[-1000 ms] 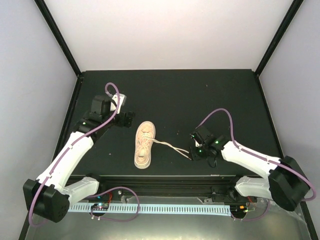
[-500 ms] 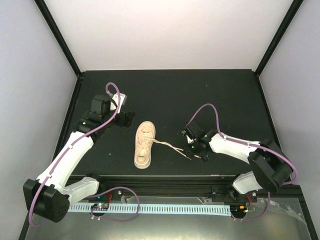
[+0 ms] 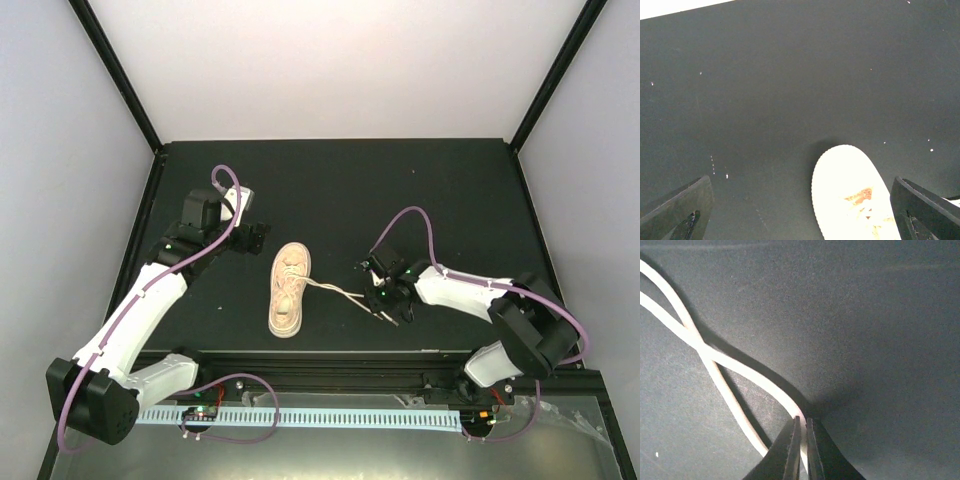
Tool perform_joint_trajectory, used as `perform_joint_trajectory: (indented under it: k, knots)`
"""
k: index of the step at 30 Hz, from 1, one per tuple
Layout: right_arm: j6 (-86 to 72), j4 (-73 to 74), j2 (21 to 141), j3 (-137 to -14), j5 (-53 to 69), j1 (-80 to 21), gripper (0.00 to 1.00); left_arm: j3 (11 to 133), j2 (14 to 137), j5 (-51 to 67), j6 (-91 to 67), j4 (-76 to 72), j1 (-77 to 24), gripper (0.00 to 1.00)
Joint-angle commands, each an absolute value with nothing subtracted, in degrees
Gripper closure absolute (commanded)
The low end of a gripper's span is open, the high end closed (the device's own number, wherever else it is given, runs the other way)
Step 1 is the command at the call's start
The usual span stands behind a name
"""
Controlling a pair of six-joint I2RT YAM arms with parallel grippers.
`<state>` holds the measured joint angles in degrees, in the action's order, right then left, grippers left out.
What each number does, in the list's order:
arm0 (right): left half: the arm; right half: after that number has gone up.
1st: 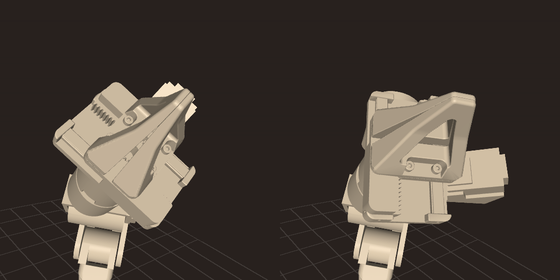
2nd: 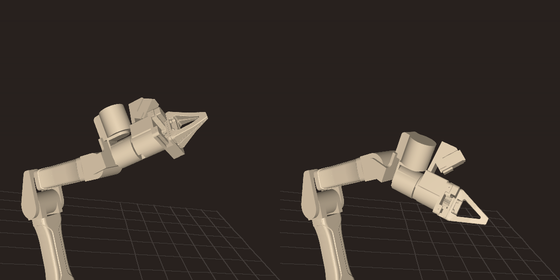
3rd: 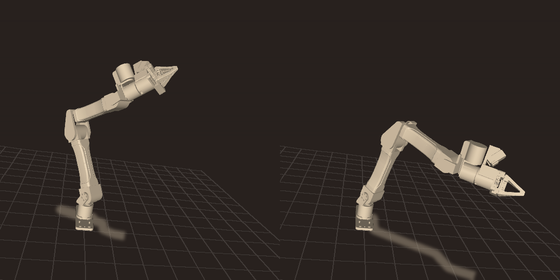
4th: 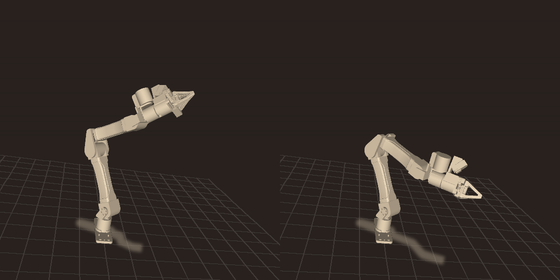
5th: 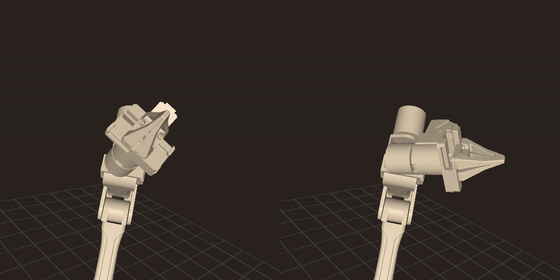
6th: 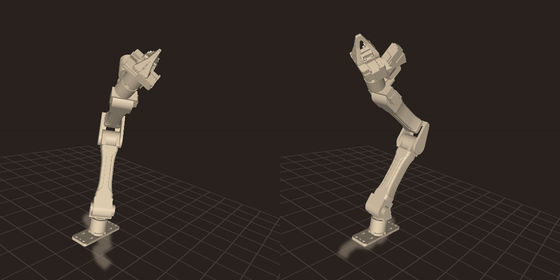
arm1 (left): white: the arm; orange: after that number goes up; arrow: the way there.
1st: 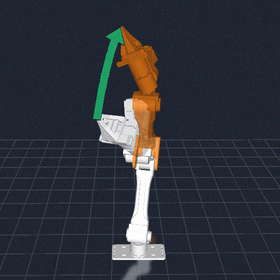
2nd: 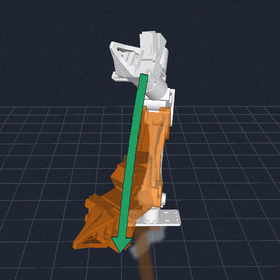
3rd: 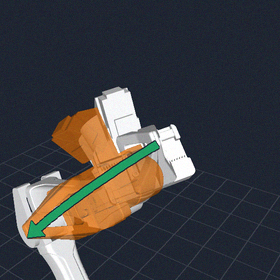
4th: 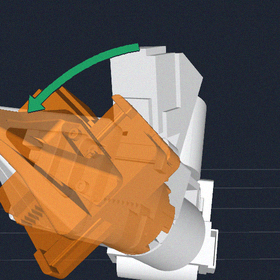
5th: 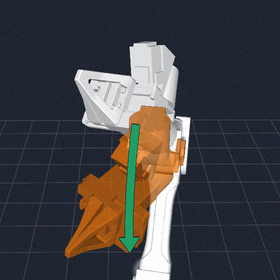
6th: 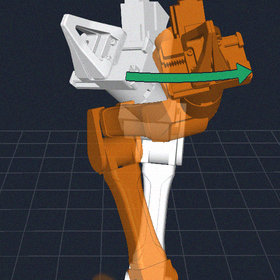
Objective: Tie the shoes
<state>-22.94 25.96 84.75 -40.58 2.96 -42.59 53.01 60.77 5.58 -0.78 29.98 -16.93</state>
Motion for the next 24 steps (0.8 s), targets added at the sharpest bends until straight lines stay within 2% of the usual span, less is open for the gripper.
perform_joint_trajectory:
  k: [1,7,13,18,22,23,24]
  knots:
    - [-23.75,26.01,82.72,-40.02,0.64,-42.91,0.97,53.55,61.09,5.54,0.14,29.00,-16.44,0.01]
    - [-22.89,31.82,74.11,-40.81,10.19,-43.40,0.98,53.33,60.93,5.79,0.01,28.70,-16.44,0.01]
    - [-23.35,33.60,71.27,-40.70,19.30,-51.60,0.98,53.37,61.39,6.52,-0.09,28.74,-16.44,0.01]
    - [-27.71,28.70,75.74,-38.87,21.23,-59.43,0.98,53.27,61.38,6.37,-0.09,28.80,-16.44,0.01]
    - [-30.59,29.44,75.34,-38.42,17.94,-60.91,0.98,53.00,61.34,6.23,-0.04,28.65,-16.44,0.01]
    - [-30.95,30.87,74.49,-38.95,15.67,-60.83,0.91,53.02,61.47,6.24,-0.08,28.68,-16.44,0.01]
    - [-31.20,32.76,73.65,-39.73,13.09,-60.82,0.74,53.08,61.56,6.20,-0.09,28.73,-16.42,0.01]
